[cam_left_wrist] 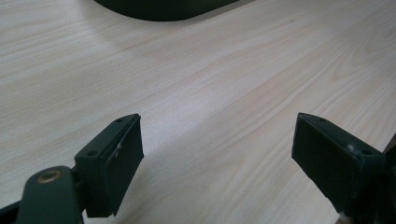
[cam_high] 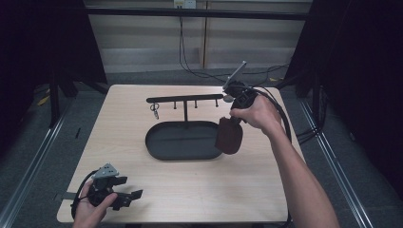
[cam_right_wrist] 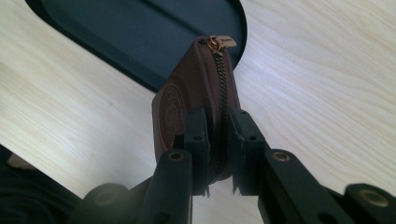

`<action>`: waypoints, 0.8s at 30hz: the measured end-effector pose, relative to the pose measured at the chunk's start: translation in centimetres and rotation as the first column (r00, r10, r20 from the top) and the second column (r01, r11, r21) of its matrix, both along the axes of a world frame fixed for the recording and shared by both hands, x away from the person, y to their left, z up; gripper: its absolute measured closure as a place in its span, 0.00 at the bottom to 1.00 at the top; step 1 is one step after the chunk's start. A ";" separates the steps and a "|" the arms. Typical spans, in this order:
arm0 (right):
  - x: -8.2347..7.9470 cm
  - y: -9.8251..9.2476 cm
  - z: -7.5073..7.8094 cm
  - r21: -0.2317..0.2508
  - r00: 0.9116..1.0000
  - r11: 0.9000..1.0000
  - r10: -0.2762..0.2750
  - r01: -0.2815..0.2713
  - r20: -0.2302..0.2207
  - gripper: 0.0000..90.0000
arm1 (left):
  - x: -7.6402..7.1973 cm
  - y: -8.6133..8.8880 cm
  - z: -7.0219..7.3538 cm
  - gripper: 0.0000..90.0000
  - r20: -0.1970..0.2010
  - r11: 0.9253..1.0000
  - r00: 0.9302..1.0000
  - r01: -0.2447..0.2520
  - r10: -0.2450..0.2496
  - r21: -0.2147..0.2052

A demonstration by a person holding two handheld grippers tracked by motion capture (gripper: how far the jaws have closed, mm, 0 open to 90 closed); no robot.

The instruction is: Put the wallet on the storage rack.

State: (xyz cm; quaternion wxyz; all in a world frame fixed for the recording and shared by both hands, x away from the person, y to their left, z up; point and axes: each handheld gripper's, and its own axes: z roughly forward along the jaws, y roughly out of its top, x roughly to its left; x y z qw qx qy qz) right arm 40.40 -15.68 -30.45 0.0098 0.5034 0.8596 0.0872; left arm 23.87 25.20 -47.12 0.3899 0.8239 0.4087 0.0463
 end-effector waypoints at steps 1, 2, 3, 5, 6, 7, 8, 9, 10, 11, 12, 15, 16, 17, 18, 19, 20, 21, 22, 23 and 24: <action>0.2 0.0 0.0 -0.003 1.000 1.000 -0.001 0.001 0.001 0.88 | 0.0 0.0 0.0 0.18 0.002 1.000 1.000 0.003 -0.003 -0.001; 0.4 0.1 -0.1 -0.002 1.000 1.000 -0.003 0.003 0.006 0.88 | 0.0 0.0 0.0 0.18 0.000 1.000 1.000 0.002 -0.002 -0.004; 0.4 0.1 -0.1 0.000 1.000 1.000 -0.007 0.007 0.005 0.88 | 0.0 0.1 0.0 0.18 -0.002 1.000 1.000 0.002 -0.002 -0.003; 0.7 0.2 -0.1 0.006 1.000 1.000 -0.009 0.009 0.002 0.88 | 0.0 0.0 0.0 0.18 -0.001 1.000 1.000 0.002 -0.002 0.002; 0.9 0.2 -0.2 0.012 1.000 1.000 -0.015 0.015 0.001 0.88 | 0.0 0.0 0.0 0.18 -0.002 1.000 1.000 0.004 -0.004 0.004; 1.0 0.2 -0.3 0.014 1.000 1.000 -0.019 0.019 -0.001 0.88 | 0.0 0.0 0.0 0.18 0.000 1.000 1.000 0.005 -0.005 0.006; 1.2 0.1 -0.5 0.023 1.000 0.999 -0.023 0.023 -0.004 0.88 | 0.0 0.0 0.0 0.18 0.000 1.000 1.000 0.010 -0.010 0.006; 1.3 0.1 -0.6 0.026 1.000 0.999 -0.030 0.030 -0.008 0.88 | 0.0 0.0 0.1 0.18 0.001 1.000 1.000 0.010 -0.010 0.001; 1.5 0.1 -0.8 0.037 0.999 0.999 -0.039 0.039 -0.007 0.88 | -0.1 0.0 0.1 0.18 0.004 1.000 1.000 0.010 -0.010 0.000; 1.6 0.0 -0.9 0.044 0.999 0.998 -0.042 0.042 -0.007 0.88 | -0.1 0.0 0.1 0.18 0.009 1.000 1.000 0.010 -0.010 0.003; 1.6 0.0 -1.1 0.051 0.999 0.998 -0.047 0.047 -0.006 0.88 | -0.1 0.1 0.1 0.18 0.006 1.000 1.000 0.016 -0.016 0.003; 1.8 0.0 -1.4 0.068 0.998 0.996 -0.059 0.059 0.005 0.88 | -0.1 0.1 0.1 0.18 0.005 1.000 1.000 0.008 -0.008 -0.002; 1.8 0.0 -1.4 0.072 0.998 0.995 -0.063 0.063 0.004 0.88 | -0.1 0.1 0.1 0.18 0.006 1.000 1.000 0.013 -0.013 0.002; 2.0 0.0 -1.4 0.078 0.998 0.995 -0.064 0.063 0.007 0.88 | -0.1 0.0 0.1 0.18 0.006 1.000 1.000 0.013 -0.013 0.001; 2.1 0.0 -1.4 0.084 0.998 0.995 -0.063 0.062 0.007 0.88 | -0.1 0.0 0.1 0.18 0.008 1.000 1.000 0.011 -0.011 0.001; 2.2 0.1 -1.4 0.096 0.998 0.993 -0.064 0.063 0.010 0.88 | -0.1 0.0 0.1 0.18 0.008 1.000 1.000 0.009 -0.009 0.000; 2.3 0.0 -1.5 0.107 0.998 0.992 -0.064 0.063 0.008 0.88 | -0.1 0.0 0.1 0.18 0.007 1.000 1.000 0.009 -0.009 -0.002; 2.4 0.0 -1.6 0.115 0.998 0.991 -0.069 0.068 0.005 0.88 | -0.1 0.1 0.1 0.18 0.007 1.000 1.000 0.011 -0.011 0.000; 2.5 0.0 -1.7 0.120 0.997 0.990 -0.070 0.068 0.011 0.88 | -0.1 0.1 0.1 0.18 0.008 1.000 1.000 0.007 -0.007 -0.001; 2.6 0.0 -1.8 0.127 0.997 0.989 -0.078 0.076 0.014 0.88 | -0.1 0.1 0.1 0.18 0.005 1.000 1.000 0.010 -0.010 -0.001; 2.7 0.0 -1.9 0.136 0.997 0.988 -0.078 0.075 0.017 0.88 | -0.1 0.1 0.1 0.18 0.005 1.000 1.000 0.010 -0.010 -0.001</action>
